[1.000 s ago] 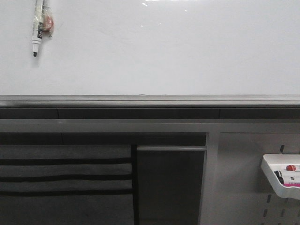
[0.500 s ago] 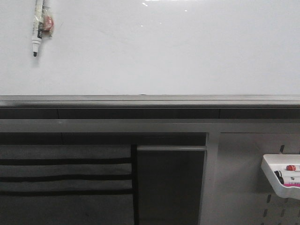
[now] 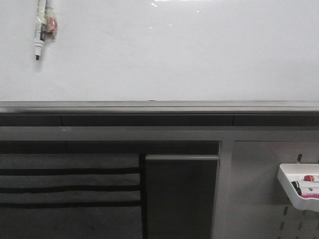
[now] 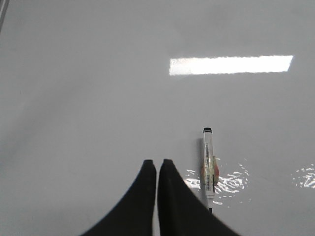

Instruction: Write number 3 on whiteboard

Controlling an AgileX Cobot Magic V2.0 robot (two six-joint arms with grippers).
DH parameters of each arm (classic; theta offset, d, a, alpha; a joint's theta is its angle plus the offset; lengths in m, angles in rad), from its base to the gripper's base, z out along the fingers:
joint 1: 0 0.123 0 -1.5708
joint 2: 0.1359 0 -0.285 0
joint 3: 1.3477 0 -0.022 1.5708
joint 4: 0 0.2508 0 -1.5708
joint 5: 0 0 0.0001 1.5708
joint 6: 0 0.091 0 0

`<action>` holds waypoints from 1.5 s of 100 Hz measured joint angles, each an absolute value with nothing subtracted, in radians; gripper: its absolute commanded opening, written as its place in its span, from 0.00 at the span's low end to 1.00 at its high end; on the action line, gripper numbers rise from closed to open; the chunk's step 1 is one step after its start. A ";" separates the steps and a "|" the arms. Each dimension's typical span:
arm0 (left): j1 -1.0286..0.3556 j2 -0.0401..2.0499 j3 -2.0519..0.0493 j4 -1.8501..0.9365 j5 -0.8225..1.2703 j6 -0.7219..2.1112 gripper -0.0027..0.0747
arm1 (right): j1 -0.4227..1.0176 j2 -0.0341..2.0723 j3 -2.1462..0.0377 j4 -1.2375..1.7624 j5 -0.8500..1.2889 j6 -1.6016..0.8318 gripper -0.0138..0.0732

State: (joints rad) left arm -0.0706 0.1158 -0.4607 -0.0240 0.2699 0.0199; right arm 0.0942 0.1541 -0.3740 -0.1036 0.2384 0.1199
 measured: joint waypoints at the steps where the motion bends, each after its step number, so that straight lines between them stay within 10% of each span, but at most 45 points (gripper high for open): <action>1: -0.071 0.122 -0.466 -0.024 0.275 0.020 0.01 | 0.094 0.161 -0.380 -0.106 0.243 0.120 0.07; 87: -0.071 0.274 -0.530 -0.024 0.356 0.020 0.02 | 0.094 0.340 -0.489 -0.151 0.307 0.117 0.10; 116: -0.071 0.274 -0.530 0.010 0.374 0.020 0.70 | 0.094 0.340 -0.489 -0.153 0.309 0.117 0.60; 150: -0.071 0.274 -0.530 0.013 0.374 0.020 0.67 | 0.094 0.340 -0.489 -0.155 0.309 0.117 0.61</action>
